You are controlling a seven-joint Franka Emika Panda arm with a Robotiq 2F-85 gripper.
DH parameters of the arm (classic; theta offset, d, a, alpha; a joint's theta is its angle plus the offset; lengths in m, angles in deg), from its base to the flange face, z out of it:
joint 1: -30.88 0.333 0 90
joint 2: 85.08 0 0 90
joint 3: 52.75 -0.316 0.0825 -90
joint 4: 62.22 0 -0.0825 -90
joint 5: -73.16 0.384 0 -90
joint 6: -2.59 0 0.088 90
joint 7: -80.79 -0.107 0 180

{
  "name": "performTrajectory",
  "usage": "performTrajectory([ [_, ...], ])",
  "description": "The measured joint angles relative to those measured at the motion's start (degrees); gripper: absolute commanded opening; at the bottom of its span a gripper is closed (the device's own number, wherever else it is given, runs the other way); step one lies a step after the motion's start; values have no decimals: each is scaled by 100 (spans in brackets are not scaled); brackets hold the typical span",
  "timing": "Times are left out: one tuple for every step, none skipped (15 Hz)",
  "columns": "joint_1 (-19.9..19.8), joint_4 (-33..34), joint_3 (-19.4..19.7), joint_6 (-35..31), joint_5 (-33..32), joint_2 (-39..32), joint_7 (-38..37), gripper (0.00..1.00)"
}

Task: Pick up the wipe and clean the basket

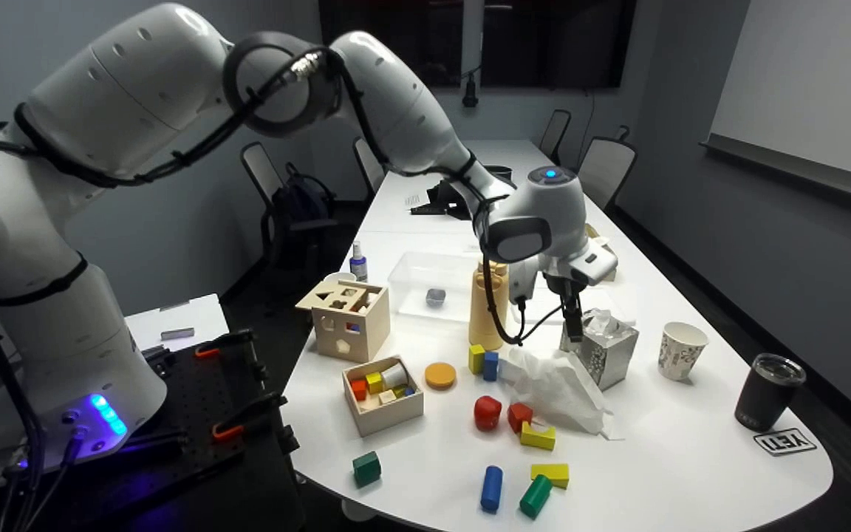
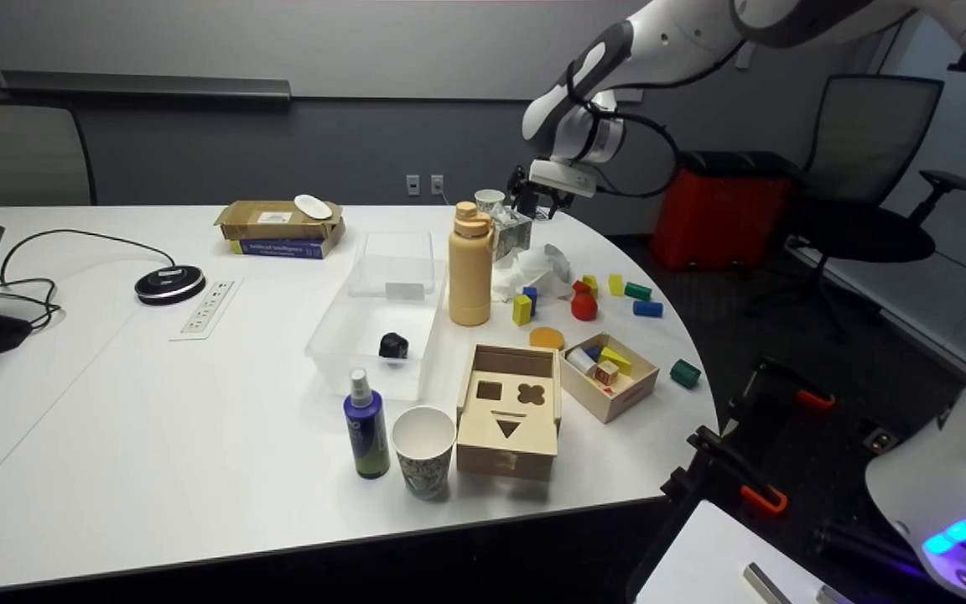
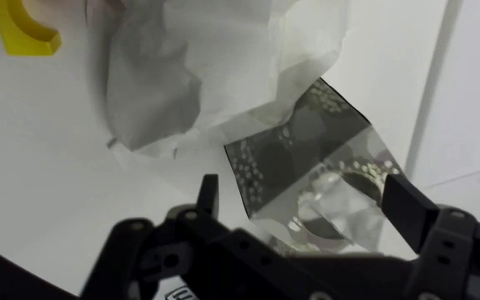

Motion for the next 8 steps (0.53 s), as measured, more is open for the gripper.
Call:
performTrajectory([
  [-18,274,13,15,-17,-326,-114,100],
  [-22,531,41,37,-40,-622,-230,100],
  [-22,766,73,67,-75,-890,-347,100],
  [-22,999,102,100,-112,-1144,-463,100],
  [-21,1211,127,123,-143,-1371,-568,100],
  [-23,1406,146,140,-165,-1578,-666,75],
  [-25,1592,165,153,-181,-1777,-753,74],
  [-24,1757,191,165,-197,-1946,-821,68],
])
